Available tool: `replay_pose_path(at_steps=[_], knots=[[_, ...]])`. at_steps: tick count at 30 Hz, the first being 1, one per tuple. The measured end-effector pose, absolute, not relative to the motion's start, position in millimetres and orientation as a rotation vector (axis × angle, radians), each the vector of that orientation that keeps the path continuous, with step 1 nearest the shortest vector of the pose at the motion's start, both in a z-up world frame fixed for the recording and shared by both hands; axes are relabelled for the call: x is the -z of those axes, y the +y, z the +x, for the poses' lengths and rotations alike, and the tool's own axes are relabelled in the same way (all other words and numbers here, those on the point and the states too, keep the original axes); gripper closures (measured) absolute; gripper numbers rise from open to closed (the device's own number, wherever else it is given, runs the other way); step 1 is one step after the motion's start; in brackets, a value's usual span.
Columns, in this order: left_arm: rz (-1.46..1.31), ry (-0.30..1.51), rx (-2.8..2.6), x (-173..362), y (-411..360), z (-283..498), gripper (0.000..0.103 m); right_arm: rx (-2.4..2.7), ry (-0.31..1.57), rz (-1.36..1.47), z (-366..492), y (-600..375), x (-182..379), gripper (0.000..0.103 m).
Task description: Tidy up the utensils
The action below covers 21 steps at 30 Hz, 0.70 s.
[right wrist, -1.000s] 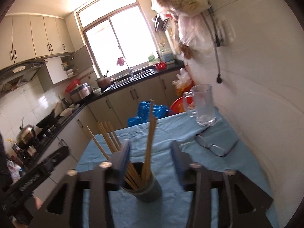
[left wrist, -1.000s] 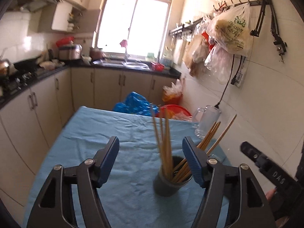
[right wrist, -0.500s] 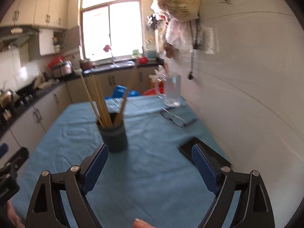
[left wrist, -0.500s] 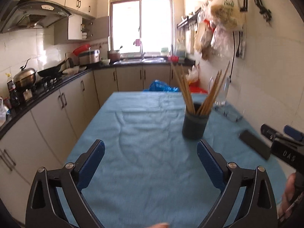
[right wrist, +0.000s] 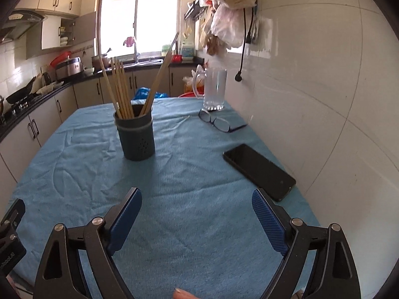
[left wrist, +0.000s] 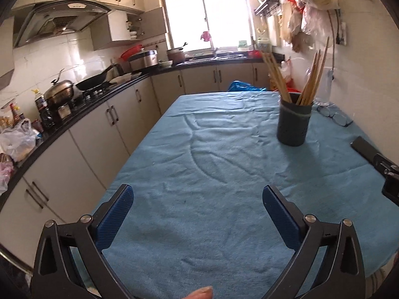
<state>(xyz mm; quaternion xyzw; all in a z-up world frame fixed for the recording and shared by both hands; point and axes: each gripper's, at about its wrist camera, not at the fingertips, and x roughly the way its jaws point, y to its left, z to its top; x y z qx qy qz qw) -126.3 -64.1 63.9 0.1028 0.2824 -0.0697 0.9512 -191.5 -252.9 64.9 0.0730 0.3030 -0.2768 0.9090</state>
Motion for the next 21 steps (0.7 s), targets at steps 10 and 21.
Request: replay_pose_path(at_steps=[10, 21], knots=[[0.172, 0.607, 0.124, -59, -51, -122, 0.000, 0.565, 0.668, 0.136, -185, -248, -56, 0.010], [0.153, 0.636, 0.126, -53, -45, -119, 0.000, 0.550, 0.697, 0.101, -177, -237, -52, 0.010]])
